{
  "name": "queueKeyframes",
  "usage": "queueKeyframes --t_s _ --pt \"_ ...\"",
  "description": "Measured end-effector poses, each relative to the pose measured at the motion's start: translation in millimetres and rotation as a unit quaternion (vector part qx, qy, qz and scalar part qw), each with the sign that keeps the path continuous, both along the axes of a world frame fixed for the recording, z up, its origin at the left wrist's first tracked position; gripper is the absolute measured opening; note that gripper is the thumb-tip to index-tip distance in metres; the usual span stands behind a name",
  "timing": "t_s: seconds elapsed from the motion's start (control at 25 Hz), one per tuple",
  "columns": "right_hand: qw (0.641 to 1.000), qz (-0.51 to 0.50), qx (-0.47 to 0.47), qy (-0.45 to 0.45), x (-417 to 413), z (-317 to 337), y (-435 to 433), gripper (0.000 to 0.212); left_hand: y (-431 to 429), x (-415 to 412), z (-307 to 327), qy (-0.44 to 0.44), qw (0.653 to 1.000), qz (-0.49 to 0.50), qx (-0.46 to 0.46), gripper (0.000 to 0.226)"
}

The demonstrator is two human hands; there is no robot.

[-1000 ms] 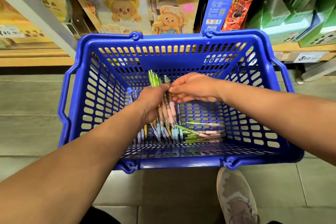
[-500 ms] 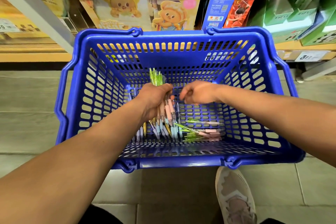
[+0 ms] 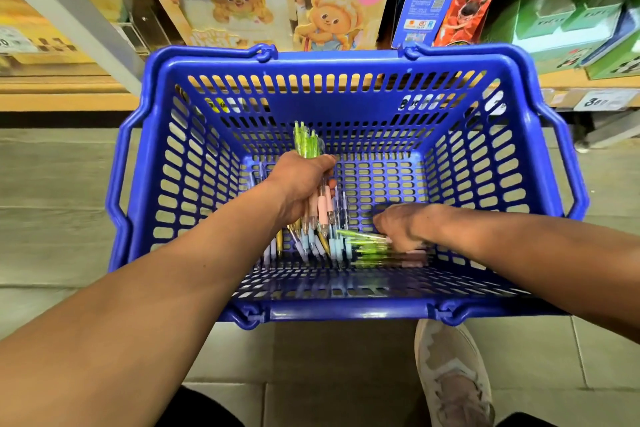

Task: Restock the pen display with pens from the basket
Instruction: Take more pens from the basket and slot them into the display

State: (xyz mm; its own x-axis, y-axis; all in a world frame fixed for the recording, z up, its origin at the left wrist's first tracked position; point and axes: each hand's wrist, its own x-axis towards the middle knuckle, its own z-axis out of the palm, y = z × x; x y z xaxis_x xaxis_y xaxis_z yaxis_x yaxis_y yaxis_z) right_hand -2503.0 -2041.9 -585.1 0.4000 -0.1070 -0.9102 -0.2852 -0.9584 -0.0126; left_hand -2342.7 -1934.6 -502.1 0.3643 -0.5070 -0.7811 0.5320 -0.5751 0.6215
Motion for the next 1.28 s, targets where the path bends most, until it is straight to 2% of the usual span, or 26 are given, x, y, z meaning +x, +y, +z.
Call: queueKeyframes --t_s 0.16,0.28,0.36,0.48,0.56,0.68,0.76,0.84,0.92,1.0,1.08,1.16,1.2,1.28 --pt "1.000 0.025 -0.002 -0.011 4.0 4.1 -4.6 0.037 3.0 3.8 -1.2 -0.006 1.000 -0.001 0.004 0.027" --pt "0.999 -0.042 0.008 -0.018 11.8 13.7 -16.7 0.040 4.0 5.0 -1.6 -0.010 1.000 -0.007 0.005 0.029" --pt "0.993 -0.111 0.021 -0.041 17.2 27.8 -29.4 0.032 2.5 5.9 -3.6 -0.015 1.000 -0.009 0.006 0.031" --pt "0.965 -0.202 0.042 -0.162 24.3 60.0 -50.8 0.014 -4.5 7.5 -6.7 -0.020 1.000 0.008 0.005 0.027" --pt "0.936 -0.271 0.055 -0.216 24.2 82.8 -63.6 0.013 -12.4 8.3 -8.2 -0.022 1.000 0.020 0.003 0.016" --pt "0.879 -0.413 0.152 -0.183 15.9 101.9 -72.9 0.017 -24.0 11.5 -6.3 -0.018 0.999 0.046 -0.012 0.012" --pt "0.832 -0.489 0.217 -0.150 7.3 107.1 -70.7 0.016 -29.9 15.9 -4.5 -0.019 0.996 0.076 -0.031 0.022" --pt "0.756 -0.568 0.293 -0.140 -1.3 108.8 -64.8 0.012 -33.1 17.4 -1.9 -0.027 0.994 0.098 -0.041 0.028" --pt "0.694 -0.613 0.354 -0.132 -6.4 112.0 -56.6 0.008 -27.9 8.3 4.4 -0.058 0.993 0.105 -0.021 0.024" --pt "0.635 -0.646 0.408 -0.112 -15.1 122.6 -45.9 0.021 -14.2 -11.6 21.1 -0.080 0.990 0.120 -0.006 0.011" --pt "0.573 -0.677 0.449 -0.105 -27.9 142.3 -32.9 0.029 4.6 -36.3 50.9 -0.048 0.990 0.130 -0.035 0.003" --pt "0.523 -0.705 0.468 -0.107 -37.9 174.5 -17.0 0.027 21.8 -57.2 98.2 0.036 0.987 0.147 -0.056 0.008" --pt "0.508 -0.712 0.472 -0.111 -40.8 195.7 -8.8 0.024 28.3 -64.9 125.7 0.073 0.983 0.157 -0.057 0.012" --pt "0.505 -0.705 0.481 -0.130 -42.8 238.4 4.3 0.017 35.4 -76.3 176.7 0.112 0.978 0.161 -0.063 0.017"
